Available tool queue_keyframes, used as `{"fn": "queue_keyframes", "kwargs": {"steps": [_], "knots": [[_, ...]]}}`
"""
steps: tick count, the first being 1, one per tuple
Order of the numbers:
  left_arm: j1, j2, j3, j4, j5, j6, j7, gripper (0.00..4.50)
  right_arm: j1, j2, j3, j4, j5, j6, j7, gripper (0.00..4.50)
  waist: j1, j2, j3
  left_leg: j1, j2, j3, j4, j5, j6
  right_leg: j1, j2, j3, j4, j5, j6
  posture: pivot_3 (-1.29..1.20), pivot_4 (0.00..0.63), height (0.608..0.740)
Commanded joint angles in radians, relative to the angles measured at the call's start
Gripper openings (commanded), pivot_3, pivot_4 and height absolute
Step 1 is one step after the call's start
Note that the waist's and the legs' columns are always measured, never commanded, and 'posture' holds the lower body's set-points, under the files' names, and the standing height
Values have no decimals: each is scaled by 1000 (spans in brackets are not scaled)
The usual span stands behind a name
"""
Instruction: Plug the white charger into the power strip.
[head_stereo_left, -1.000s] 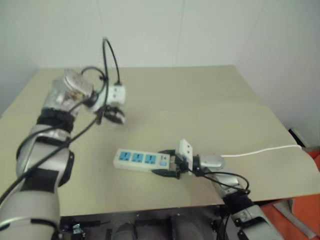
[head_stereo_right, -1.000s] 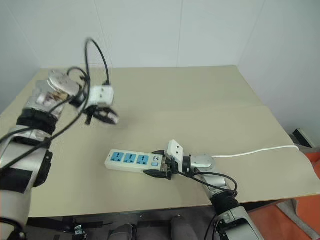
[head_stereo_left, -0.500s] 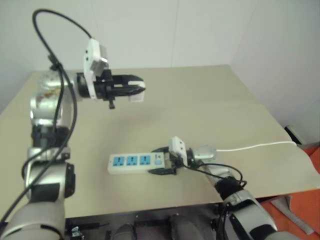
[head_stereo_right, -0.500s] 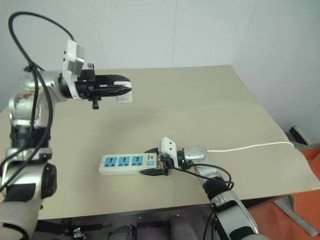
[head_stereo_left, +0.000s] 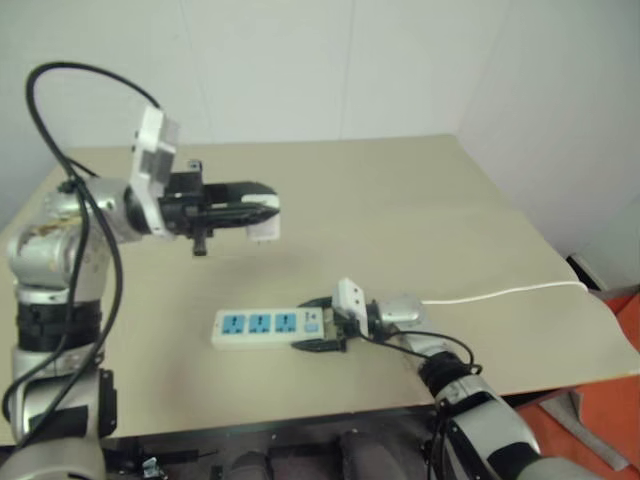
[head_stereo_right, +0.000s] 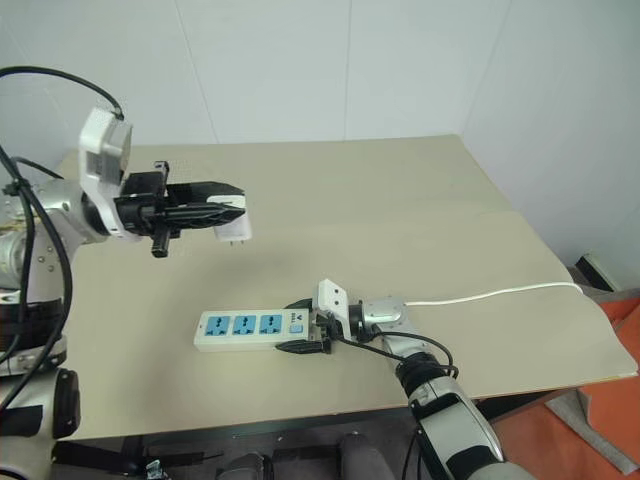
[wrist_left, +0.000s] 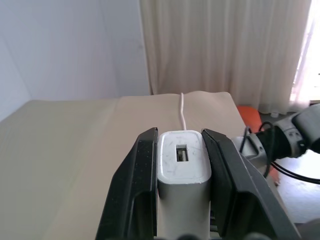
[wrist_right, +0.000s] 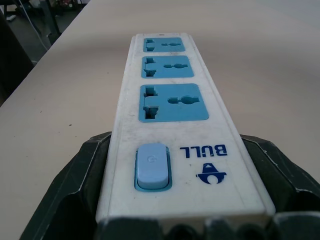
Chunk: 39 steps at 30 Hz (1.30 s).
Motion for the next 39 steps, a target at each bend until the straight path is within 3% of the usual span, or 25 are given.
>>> {"fn": "queue_keyframes", "kwargs": {"steps": [1,11,19,39], "knots": [[33,-5,1,-41,-25,-23,10,1026,16,3,18,19,-35,4,11,3429,0,0,0,0,0,0,0,0,0,0,0,0,0,0,0,0,150,740],[230,-105,-26,-91,2,-181,64,1026,25,-2,18,3,-34,16,13,3429,2,0,0,-1,0,0,0,0,0,-1,0,0,0,0,0,0,150,740],[343,-144,-91,-52,46,-332,-1,1026,29,-8,16,-11,-33,29,13,3429,3,0,0,-1,0,0,-1,0,0,-1,0,1,-1,0,0,0,150,740],[381,-205,-158,116,142,-559,-67,1026,31,-12,10,-24,-32,47,4,3429,5,0,0,-1,0,1,-1,0,0,-1,0,1,-1,0,-1,0,150,740]]}}
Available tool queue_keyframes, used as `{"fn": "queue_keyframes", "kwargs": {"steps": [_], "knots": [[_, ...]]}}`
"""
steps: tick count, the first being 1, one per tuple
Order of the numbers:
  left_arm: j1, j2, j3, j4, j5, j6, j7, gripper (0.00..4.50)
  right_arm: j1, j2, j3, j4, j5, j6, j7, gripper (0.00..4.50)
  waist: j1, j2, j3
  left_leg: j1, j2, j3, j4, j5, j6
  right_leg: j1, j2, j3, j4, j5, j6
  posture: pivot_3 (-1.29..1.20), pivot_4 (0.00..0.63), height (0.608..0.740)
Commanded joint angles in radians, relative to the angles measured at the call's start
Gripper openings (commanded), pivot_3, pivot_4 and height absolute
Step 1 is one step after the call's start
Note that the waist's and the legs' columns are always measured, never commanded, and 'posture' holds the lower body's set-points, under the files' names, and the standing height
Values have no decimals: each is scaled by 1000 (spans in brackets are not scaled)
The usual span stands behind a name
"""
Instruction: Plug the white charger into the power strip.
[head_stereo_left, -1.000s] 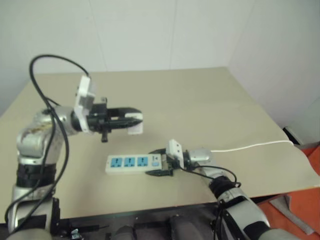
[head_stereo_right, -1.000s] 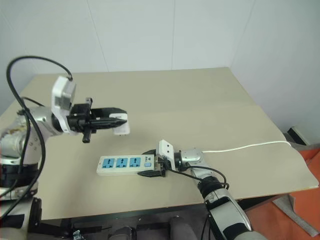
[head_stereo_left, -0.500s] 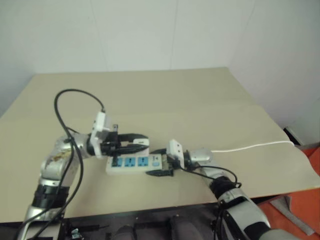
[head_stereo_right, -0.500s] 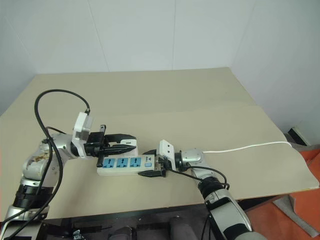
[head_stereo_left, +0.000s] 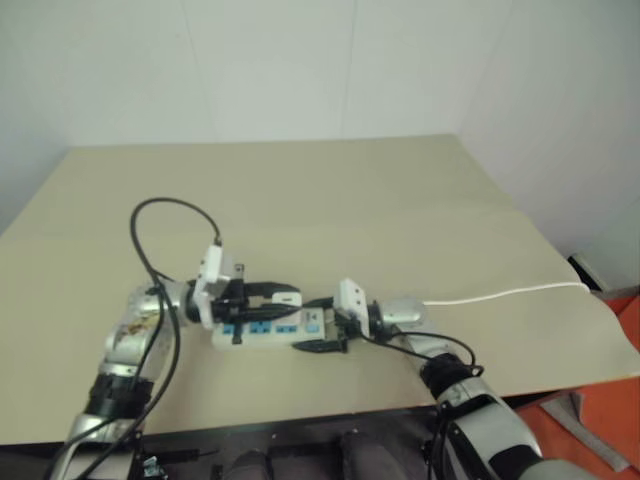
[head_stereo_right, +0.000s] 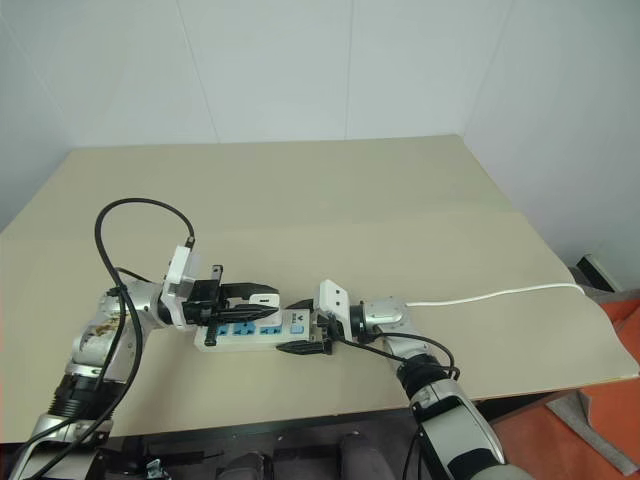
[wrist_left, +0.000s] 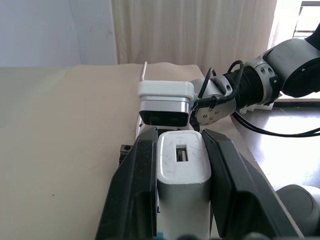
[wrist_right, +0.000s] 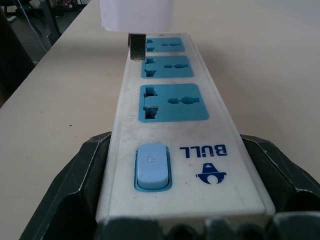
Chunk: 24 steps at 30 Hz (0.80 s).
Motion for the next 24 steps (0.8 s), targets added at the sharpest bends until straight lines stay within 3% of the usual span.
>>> {"fn": "queue_keyframes", "kwargs": {"steps": [1,24], "knots": [[4,-10,-4,25,18,-59,-9,1026,16,-6,15,5,-30,23,5,3429,0,0,0,0,0,0,0,0,0,0,0,0,0,0,0,0,150,740],[15,-18,-34,111,72,-140,-32,1026,6,-4,9,9,-28,36,4,3429,0,0,0,0,0,0,0,0,0,0,0,0,0,0,0,0,150,740]]}}
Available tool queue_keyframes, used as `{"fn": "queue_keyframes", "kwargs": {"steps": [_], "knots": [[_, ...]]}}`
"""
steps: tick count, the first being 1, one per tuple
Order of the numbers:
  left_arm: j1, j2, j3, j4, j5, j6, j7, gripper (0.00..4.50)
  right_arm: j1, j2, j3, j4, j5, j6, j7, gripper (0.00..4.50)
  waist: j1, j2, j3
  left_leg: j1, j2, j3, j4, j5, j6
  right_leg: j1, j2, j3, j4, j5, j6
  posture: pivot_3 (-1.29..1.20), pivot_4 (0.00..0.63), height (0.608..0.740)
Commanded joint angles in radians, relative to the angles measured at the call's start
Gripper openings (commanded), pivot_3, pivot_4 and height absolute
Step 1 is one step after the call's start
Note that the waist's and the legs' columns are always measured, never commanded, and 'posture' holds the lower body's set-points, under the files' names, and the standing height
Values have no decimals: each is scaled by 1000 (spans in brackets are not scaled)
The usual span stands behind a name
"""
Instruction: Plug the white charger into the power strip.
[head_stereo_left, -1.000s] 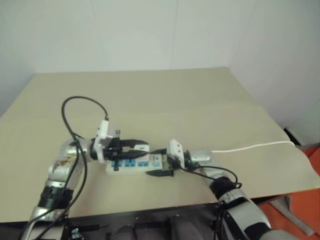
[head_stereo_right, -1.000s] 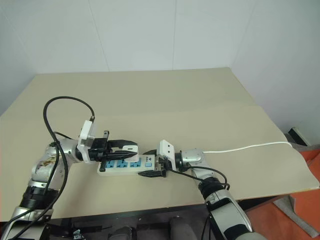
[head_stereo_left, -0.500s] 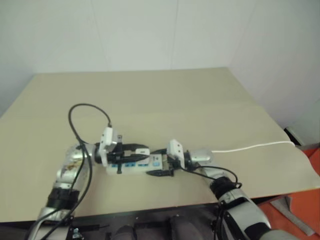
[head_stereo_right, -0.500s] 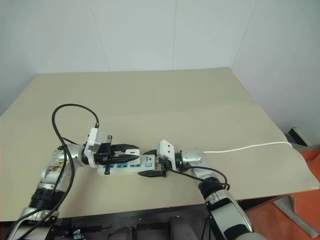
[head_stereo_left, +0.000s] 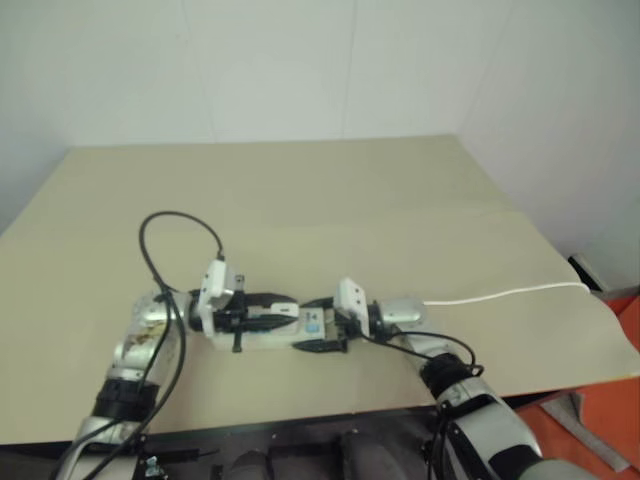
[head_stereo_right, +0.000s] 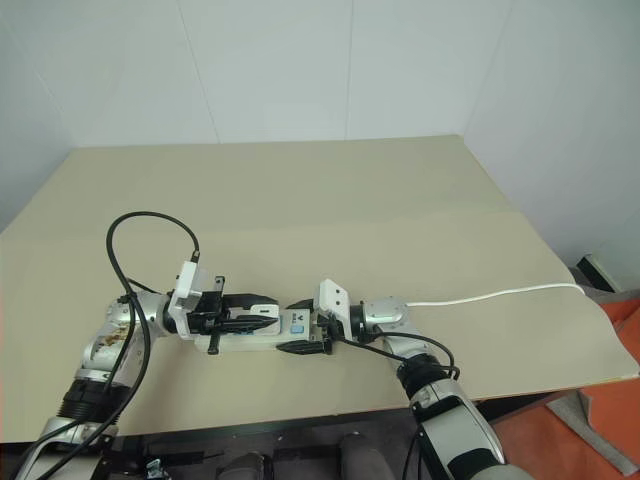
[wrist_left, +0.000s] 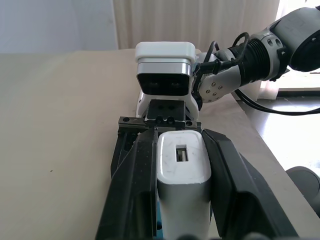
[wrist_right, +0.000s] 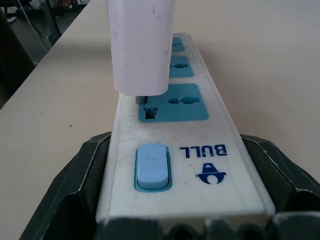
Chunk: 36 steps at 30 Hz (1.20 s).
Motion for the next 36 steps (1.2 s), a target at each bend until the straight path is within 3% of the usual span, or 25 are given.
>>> {"fn": "queue_keyframes", "kwargs": {"steps": [1,27,36], "knots": [[-5,0,-13,15,23,-30,0,1026,6,-5,11,11,-28,25,3,3429,0,0,0,0,0,0,0,0,0,0,0,0,0,0,0,0,150,740],[7,-15,-32,11,24,-6,4,1026,4,-4,9,2,-24,38,5,3429,0,0,0,0,0,0,-1,0,0,0,0,0,-1,0,0,0,150,740],[13,7,-37,100,79,-96,-15,1026,6,-7,10,3,-27,38,6,3429,0,0,0,0,0,0,-2,0,0,0,0,0,-1,-1,-1,0,150,740]]}}
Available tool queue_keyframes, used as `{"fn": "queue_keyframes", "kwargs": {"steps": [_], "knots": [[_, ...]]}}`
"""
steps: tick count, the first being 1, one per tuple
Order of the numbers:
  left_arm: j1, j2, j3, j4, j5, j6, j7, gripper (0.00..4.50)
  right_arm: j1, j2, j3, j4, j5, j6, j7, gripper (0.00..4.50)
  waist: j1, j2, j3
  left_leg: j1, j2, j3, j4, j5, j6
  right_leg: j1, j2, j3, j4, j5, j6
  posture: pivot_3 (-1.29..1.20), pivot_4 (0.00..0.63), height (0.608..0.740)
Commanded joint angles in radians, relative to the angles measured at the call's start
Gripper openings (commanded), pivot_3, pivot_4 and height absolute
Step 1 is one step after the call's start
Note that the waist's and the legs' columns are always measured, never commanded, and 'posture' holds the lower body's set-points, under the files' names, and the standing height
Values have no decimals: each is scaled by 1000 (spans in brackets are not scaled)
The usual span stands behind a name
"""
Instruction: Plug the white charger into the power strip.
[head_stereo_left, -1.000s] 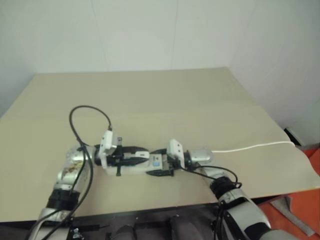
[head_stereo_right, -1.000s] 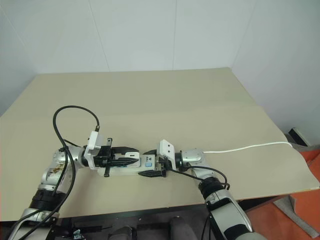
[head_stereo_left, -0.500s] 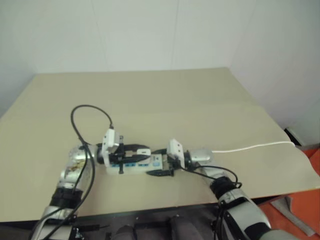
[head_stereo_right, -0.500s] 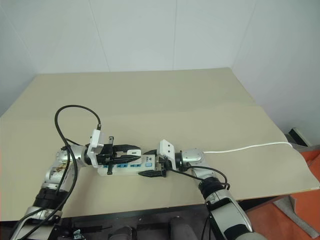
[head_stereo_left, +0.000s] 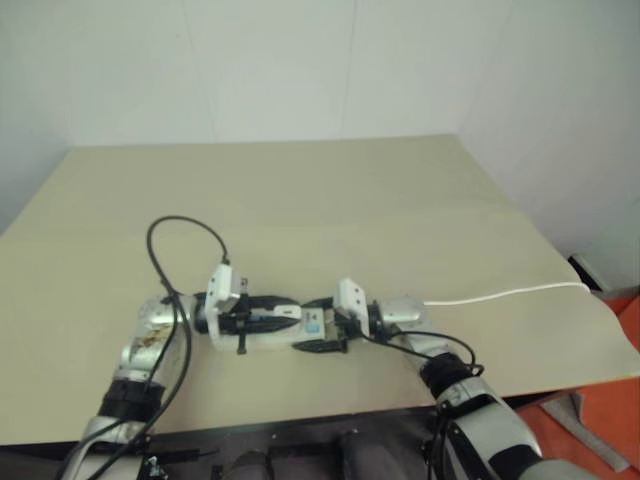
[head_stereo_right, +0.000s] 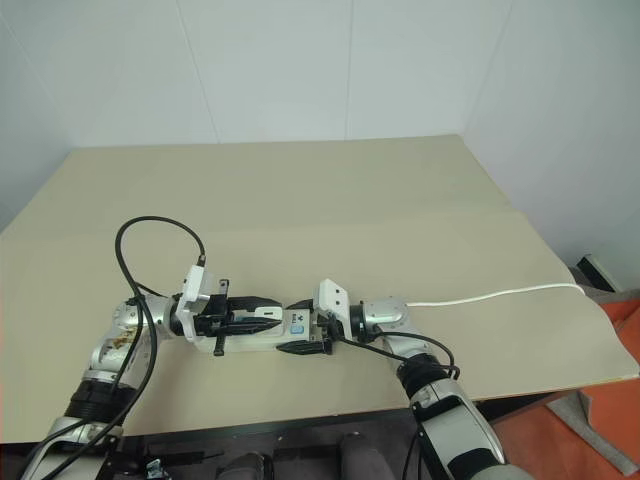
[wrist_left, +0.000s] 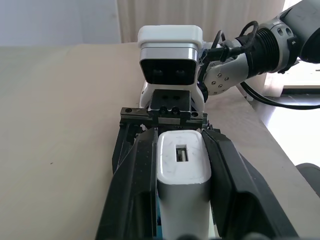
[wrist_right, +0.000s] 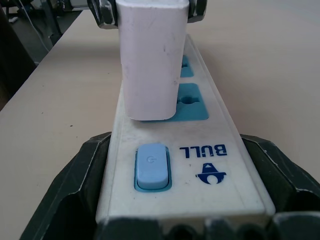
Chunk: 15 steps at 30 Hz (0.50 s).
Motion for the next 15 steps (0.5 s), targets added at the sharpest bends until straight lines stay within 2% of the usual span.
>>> {"fn": "queue_keyframes", "kwargs": {"steps": [1,7,9,13,15], "knots": [[18,32,-16,59,46,-42,-27,1026,6,-6,11,9,-27,29,3,3429,0,0,0,0,0,0,0,0,0,0,0,0,0,0,0,0,150,740],[25,68,-24,207,103,-134,-34,1026,4,-6,10,10,-27,28,5,3429,-3,1,-1,1,0,0,-1,0,0,0,0,0,0,0,-1,0,150,740],[21,84,-35,267,128,-193,-49,1026,6,-8,10,5,-27,30,8,3429,-2,4,-4,2,0,0,-1,0,0,1,0,0,0,-1,-1,0,150,740],[7,96,-53,289,116,-201,-52,1026,10,-9,8,-2,-29,35,11,3429,-3,11,-10,6,0,0,-3,0,0,3,0,1,1,-1,-2,0,150,740],[0,99,-63,280,113,-186,-49,1741,13,-9,9,-4,-30,35,11,3429,-4,12,-10,6,0,0,-4,0,0,3,1,1,1,-1,-2,0,150,740]]}}
